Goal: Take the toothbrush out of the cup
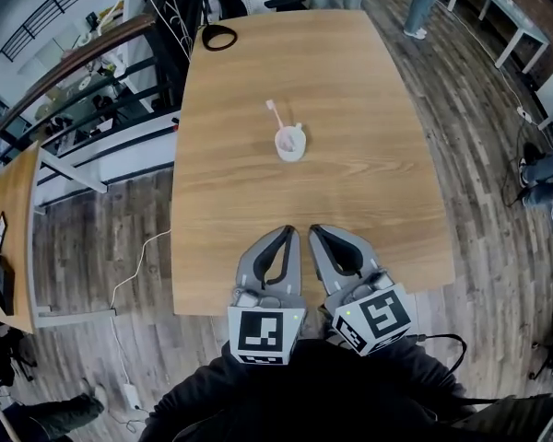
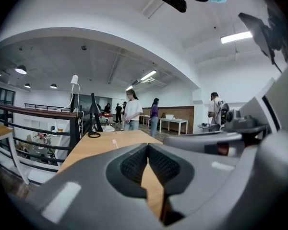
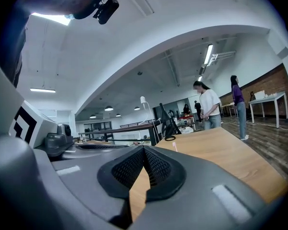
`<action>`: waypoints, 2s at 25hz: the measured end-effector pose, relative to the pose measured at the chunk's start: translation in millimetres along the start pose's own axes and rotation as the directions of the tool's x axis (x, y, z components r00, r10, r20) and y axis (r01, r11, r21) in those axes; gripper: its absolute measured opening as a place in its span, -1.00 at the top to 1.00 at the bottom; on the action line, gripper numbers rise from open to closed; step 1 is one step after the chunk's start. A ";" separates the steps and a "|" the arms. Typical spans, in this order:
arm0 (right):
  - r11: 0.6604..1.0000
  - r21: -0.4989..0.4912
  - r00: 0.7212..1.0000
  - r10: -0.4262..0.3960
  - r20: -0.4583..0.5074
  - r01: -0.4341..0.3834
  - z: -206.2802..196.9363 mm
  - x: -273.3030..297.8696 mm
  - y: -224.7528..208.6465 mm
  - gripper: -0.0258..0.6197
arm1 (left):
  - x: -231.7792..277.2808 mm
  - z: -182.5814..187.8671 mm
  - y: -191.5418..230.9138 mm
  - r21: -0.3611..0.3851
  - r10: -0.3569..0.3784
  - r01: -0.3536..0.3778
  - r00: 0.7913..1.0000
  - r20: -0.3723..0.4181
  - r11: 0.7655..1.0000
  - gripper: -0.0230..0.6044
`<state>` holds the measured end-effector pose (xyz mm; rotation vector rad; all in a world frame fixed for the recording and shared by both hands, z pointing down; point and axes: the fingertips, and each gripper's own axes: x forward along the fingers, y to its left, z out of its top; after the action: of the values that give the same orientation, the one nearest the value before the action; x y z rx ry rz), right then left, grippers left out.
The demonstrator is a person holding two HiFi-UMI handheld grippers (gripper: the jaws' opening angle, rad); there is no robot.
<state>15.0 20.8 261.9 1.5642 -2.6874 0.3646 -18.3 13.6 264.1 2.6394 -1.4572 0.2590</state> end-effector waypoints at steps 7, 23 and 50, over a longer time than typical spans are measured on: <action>0.998 -0.020 0.998 -0.060 -0.005 0.060 15.2 49.9 2.2 0.92 | 25.7 10.6 41.3 -0.020 -0.070 0.071 0.997 0.024 0.997 0.90; 0.999 -0.038 1.000 -0.015 -0.025 0.014 21.4 102.9 -28.1 0.92 | 68.1 18.0 80.9 -0.077 0.026 -0.024 0.999 0.030 0.997 0.90; 0.999 -0.016 0.992 -0.036 -0.123 0.034 -17.4 215.5 -128.7 0.92 | 181.9 -40.2 130.7 -0.163 0.075 -0.095 0.989 -0.126 0.982 0.90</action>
<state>15.8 -221.1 330.9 1.5294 -2.5619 0.4261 -37.6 -198.9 343.0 2.3901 -1.4853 0.2835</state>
